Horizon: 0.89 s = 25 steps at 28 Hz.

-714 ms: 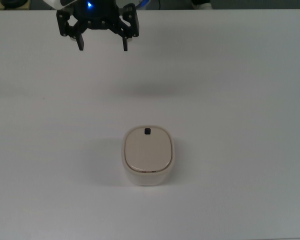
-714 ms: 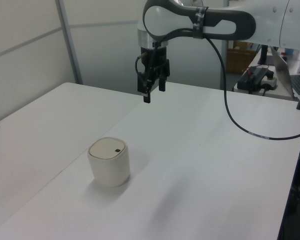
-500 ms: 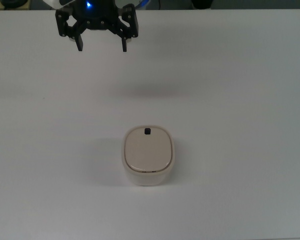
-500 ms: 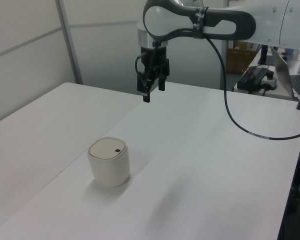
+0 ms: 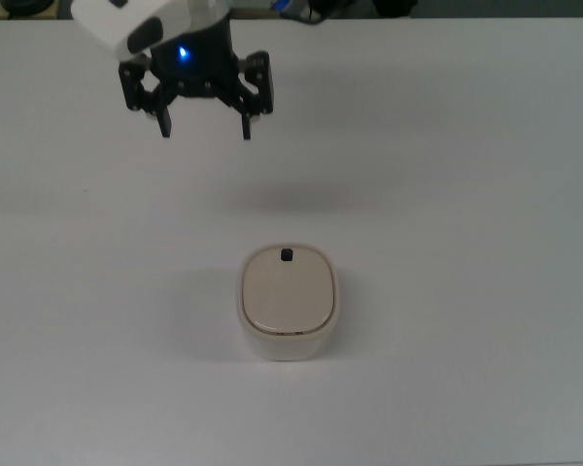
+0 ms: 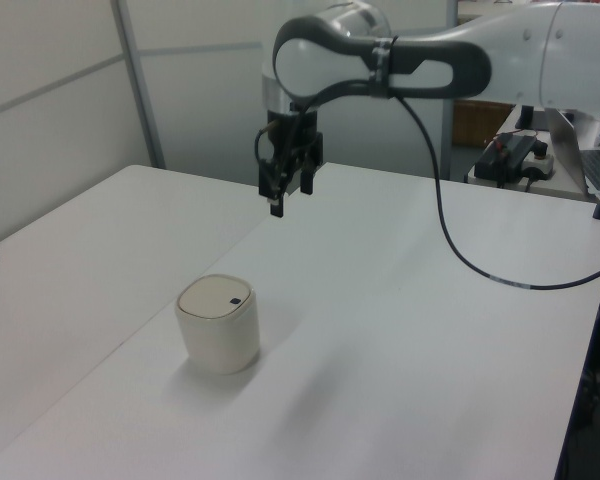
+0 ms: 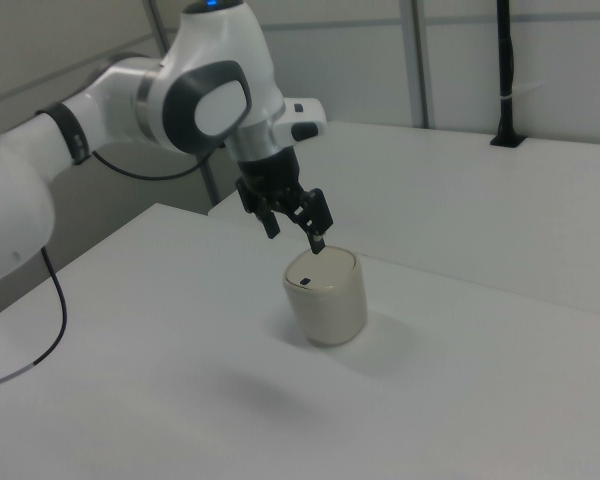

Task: Open the trash can
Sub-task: 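Lower the gripper onto the lid tab of the cream trash can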

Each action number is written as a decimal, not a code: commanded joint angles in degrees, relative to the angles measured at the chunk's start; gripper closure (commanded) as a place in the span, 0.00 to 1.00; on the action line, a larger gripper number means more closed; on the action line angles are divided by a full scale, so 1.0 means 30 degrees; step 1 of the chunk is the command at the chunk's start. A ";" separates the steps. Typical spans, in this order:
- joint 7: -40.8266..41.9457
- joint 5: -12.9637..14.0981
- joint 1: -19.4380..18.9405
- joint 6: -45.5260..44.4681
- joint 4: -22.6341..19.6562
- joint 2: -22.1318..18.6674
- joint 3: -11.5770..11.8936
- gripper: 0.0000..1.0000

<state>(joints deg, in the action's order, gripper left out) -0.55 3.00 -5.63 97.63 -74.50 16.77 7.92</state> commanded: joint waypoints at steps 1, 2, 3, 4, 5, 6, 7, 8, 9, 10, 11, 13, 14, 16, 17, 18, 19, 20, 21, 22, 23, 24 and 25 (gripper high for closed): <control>-0.0843 -0.0296 -0.0146 0.1322 -0.0246 0.0590 -0.0266 0.24; -0.0843 -0.0296 -0.0146 0.1353 -0.0246 0.0650 -0.0325 0.30; -0.0872 -0.0296 -0.0146 0.1441 -0.0246 0.0680 -0.0326 0.37; -0.0872 -0.0296 -0.0146 0.1528 -0.0246 0.0709 -0.0326 0.43; -0.0959 -0.0296 -0.0146 0.1616 -0.0246 0.0738 -0.0355 0.50; -0.1076 -0.0296 -0.0146 0.1733 -0.0275 0.0826 -0.0384 0.56; -0.1309 -0.0325 -0.0175 0.1908 -0.0275 0.1001 -0.0559 0.67; -0.1398 -0.0325 -0.0176 0.1997 -0.0246 0.1089 -0.0647 0.72; -0.1457 -0.0354 -0.0176 0.2114 -0.0246 0.1119 -0.0735 0.76; -0.1545 -0.0355 -0.0176 0.2260 -0.0275 0.1206 -0.0852 0.79; -0.1575 -0.0384 -0.0176 0.2378 -0.0246 0.1381 -0.0911 0.83; -0.1778 -0.0500 -0.0205 0.2699 -0.0246 0.1704 -0.1086 0.95; -0.1983 -0.0559 -0.0205 0.2846 -0.0246 0.1792 -0.1175 1.00; -0.2277 -0.0793 -0.0350 0.3198 -0.0246 0.2056 -0.1263 1.00; -0.2394 -0.0968 -0.0467 0.3373 -0.0246 0.2144 -0.1264 1.00; -0.2598 -0.1231 -0.0701 0.3694 -0.0246 0.2377 -0.1264 1.00; -0.2745 -0.1292 -0.0790 0.3871 -0.0217 0.2524 -0.1264 1.00; -0.2834 -0.1321 -0.0820 0.4047 -0.0216 0.2642 -0.1264 1.00; -0.2922 -0.1322 -0.0849 0.4223 -0.0216 0.2730 -0.1264 1.00; -0.2952 -0.1322 -0.0849 0.4428 -0.0216 0.2789 -0.1264 1.00; -0.2952 -0.1322 -0.0994 0.4749 -0.0216 0.2963 -0.1264 1.00; -0.2981 -0.1322 -0.1112 0.4868 -0.0216 0.3139 -0.1264 1.00; -0.2981 -0.1351 -0.1229 0.4956 -0.0216 0.3286 -0.1235 1.00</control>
<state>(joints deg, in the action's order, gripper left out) -7.88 0.14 -7.99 109.78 -74.54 25.39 4.12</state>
